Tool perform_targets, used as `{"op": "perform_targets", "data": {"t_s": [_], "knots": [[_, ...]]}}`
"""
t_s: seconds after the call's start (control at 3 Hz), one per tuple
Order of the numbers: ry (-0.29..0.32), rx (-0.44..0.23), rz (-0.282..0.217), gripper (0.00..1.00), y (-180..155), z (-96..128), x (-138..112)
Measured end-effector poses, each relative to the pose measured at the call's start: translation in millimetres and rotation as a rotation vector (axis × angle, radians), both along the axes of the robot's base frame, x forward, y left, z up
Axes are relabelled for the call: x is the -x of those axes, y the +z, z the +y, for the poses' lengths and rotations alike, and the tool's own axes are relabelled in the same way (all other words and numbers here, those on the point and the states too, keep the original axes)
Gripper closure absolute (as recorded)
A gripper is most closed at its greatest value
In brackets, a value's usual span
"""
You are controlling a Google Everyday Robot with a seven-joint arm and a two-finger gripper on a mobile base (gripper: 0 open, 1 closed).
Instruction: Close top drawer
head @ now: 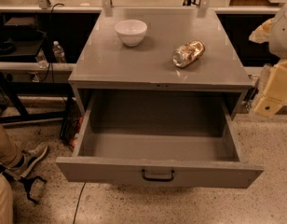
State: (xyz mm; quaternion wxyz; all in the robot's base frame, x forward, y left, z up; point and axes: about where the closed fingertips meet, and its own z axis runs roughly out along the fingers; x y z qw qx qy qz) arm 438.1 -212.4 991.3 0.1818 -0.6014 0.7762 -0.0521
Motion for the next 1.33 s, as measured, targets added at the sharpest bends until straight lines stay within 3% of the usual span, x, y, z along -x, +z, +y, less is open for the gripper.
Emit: {"op": "perform_targets", "data": {"t_s": [0.67,1.0,1.33], "knots": [[-0.028,-0.008,0.023,0.00,-3,-3,1],[-0.121,-0.042,0.086,0.00,-31,-12,9],[-0.268,-0.086,0.268,0.00,-106,-25,37]]}}
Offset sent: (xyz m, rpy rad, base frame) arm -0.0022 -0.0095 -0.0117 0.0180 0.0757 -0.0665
